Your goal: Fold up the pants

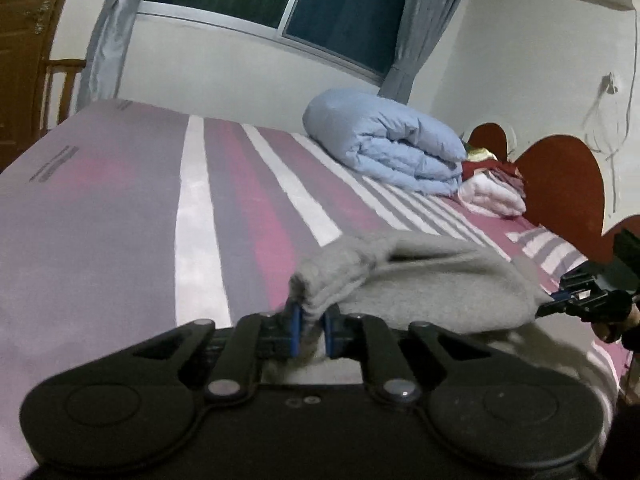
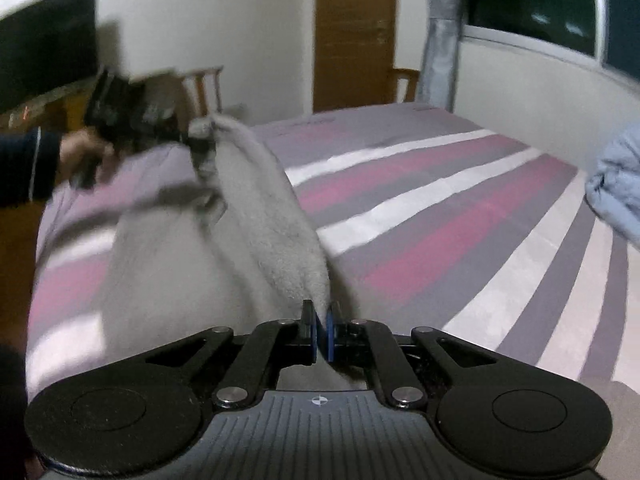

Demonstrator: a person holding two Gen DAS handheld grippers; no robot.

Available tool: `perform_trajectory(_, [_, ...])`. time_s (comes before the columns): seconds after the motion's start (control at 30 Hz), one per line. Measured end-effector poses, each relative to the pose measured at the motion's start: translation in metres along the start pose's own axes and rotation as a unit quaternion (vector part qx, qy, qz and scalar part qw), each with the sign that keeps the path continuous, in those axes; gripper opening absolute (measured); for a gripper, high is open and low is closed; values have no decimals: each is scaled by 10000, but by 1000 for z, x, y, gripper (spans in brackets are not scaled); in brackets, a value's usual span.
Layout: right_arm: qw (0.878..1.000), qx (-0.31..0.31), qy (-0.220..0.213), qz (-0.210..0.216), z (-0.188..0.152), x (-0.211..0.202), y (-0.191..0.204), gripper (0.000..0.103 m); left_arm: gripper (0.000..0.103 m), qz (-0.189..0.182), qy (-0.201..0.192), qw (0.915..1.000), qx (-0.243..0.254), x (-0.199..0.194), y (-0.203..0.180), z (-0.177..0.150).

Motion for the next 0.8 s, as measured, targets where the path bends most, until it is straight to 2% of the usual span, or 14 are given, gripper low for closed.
perform_trajectory(0.1, [9992, -288, 199, -186, -29, -8, 41, 6, 5, 111, 215, 9996, -119, -23, -8, -35])
perform_trajectory(0.17, [9978, -365, 304, -456, -52, -8, 61, 15, 14, 511, 519, 9973, -133, -34, -12, -57])
perform_trajectory(0.2, [9966, -349, 229, -704, -61, -12, 69, 37, 19, 766, 589, 9951, -197, -39, -11, -65])
perform_trajectory(0.23, [9951, -226, 85, -955, -68, -19, 74, 67, 20, 902, 624, 9934, -322, -45, -9, -71])
perform_trajectory(0.27, [9942, -32, -87, -1076, -74, -26, 78, 74, 20, 1038, 606, 9912, -554, -53, -7, -77])
perform_trajectory(0.33, [9903, 536, -365, -1228, -81, -42, 78, 74, 23, 1262, 401, 9862, -996, -72, -9, -82])
perform_trajectory(0.37, [9864, 871, -425, -1327, -84, -48, 75, 74, 30, 1253, 240, 9855, -1122, -81, -14, -82])
perform_trajectory(0.4, [9816, 1219, -545, -1363, -85, -55, 73, 74, 43, 1262, 77, 9845, -1211, -89, -23, -81])
perform_trajectory(0.47, [9686, 1826, -780, -1493, -85, -65, 66, 70, 61, 1265, -108, 9827, -1350, -97, -40, -78])
perform_trajectory(0.53, [9570, 2293, -861, -1558, -87, -71, 60, 50, 59, 1207, -126, 9814, -1491, -95, -55, -75])
perform_trajectory(0.57, [9491, 2579, -895, -1568, -89, -73, 55, 48, 52, 1257, 11, 9795, -1574, -89, -58, -75])
perform_trajectory(0.63, [9377, 2946, -926, -1591, -89, -76, 49, 45, 49, 1236, 147, 9773, -1713, -77, -60, -76])
perform_trajectory(0.67, [9333, 3081, -957, -1574, -90, -78, 47, 45, 42, 1281, 185, 9760, -1749, -73, -62, -77])
perform_trajectory(0.8, [9264, 3248, -999, -1622, -91, -83, 43, 45, 40, 1525, 263, 9703, -1860, -62, -60, -87])
Point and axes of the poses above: each gripper's, at about its wrist camera, not at the fingertips, and x roughly the way its jaws point, y to its left, z to its top, the point moved 4 cm from there along x, roughly the way its jaws point, and after that the axes turned 1 degree about -z, right-handed, at the moved point
